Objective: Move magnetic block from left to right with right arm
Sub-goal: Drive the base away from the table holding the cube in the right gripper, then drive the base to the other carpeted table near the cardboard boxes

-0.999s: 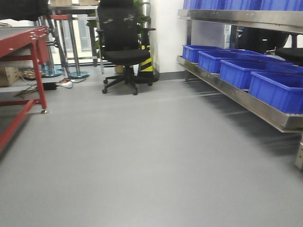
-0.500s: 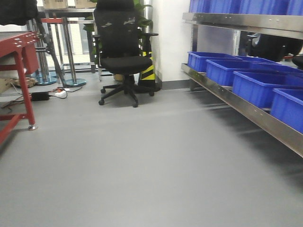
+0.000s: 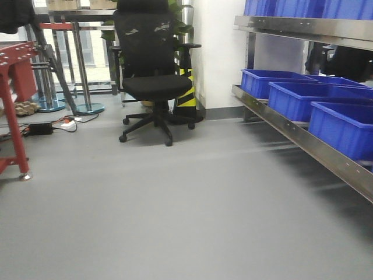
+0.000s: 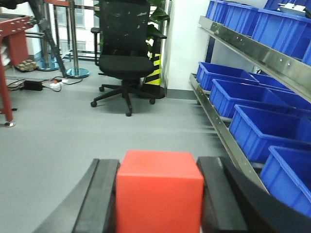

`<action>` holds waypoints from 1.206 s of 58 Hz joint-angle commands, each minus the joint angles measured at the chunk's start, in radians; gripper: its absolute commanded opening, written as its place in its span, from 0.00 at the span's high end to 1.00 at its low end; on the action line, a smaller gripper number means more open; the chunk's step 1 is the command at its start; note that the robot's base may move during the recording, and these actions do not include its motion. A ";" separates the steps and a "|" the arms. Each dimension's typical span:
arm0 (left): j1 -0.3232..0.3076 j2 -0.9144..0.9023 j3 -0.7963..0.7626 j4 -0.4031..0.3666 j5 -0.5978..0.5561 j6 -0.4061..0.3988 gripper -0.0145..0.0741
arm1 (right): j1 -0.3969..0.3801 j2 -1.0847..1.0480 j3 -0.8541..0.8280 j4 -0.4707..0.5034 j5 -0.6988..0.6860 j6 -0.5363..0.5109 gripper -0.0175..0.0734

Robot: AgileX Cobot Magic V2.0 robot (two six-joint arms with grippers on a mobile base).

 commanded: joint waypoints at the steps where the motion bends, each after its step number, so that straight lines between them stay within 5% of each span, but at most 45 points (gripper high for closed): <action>1: -0.005 -0.006 0.008 -0.005 -0.083 -0.006 0.98 | -0.004 0.018 -0.025 -0.009 -0.091 -0.005 0.63; 70: -0.005 -0.006 0.008 -0.005 -0.083 -0.006 0.98 | -0.004 0.018 -0.025 -0.009 -0.092 -0.005 0.63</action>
